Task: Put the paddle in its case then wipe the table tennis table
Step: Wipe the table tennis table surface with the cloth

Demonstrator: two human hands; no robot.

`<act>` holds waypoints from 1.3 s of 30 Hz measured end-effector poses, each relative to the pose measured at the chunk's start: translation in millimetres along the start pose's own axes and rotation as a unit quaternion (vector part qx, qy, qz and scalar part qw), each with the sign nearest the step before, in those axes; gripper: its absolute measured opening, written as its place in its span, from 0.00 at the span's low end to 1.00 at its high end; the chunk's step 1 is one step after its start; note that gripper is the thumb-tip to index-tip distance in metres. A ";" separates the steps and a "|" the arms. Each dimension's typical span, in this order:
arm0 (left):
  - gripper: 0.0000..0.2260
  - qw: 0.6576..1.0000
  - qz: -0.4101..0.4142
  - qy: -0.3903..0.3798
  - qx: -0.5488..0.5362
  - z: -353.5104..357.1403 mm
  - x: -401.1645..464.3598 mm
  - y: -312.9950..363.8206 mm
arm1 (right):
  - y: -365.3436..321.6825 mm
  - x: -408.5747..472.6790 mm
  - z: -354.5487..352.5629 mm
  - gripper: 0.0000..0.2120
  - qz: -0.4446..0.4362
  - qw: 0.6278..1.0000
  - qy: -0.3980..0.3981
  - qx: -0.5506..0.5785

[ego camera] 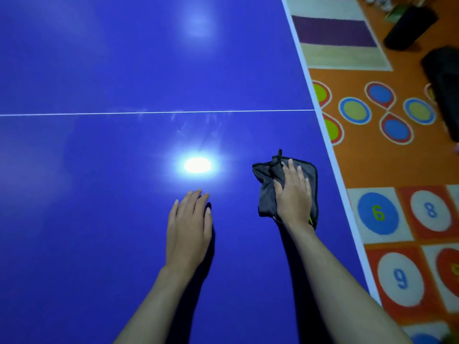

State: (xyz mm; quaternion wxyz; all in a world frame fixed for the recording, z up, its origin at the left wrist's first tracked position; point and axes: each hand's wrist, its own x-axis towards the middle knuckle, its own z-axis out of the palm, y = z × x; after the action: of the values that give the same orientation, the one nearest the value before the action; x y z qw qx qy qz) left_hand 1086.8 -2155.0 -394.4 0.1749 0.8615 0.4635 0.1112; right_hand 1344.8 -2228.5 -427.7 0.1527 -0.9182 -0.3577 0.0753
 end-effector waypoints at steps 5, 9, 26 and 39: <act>0.17 1.000 0.010 -0.010 0.005 23.9 18.8 55.7 | 81.5 9.3 -30.5 0.27 0.009 1.000 -0.003 0.006; 0.19 1.000 0.008 -0.014 -0.005 33.4 36.5 82.5 | 102.3 22.5 -37.1 0.27 0.002 1.000 -0.004 -0.007; 0.19 0.999 -0.018 0.032 -0.037 31.0 111.1 32.0 | 6.2 181.2 -5.3 0.27 -0.017 0.999 0.017 -0.034; 0.18 0.999 -0.003 0.046 0.024 -51.9 89.0 -142.1 | -205.5 100.6 77.7 0.28 -0.096 0.995 0.007 -0.005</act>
State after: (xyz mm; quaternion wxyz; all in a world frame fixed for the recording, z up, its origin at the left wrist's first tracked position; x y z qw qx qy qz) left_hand 1009.1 -1997.9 -401.8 0.1326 0.8583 0.4758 0.1389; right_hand 1269.0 -1999.1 -435.1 0.1575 -0.8806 -0.4439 0.0523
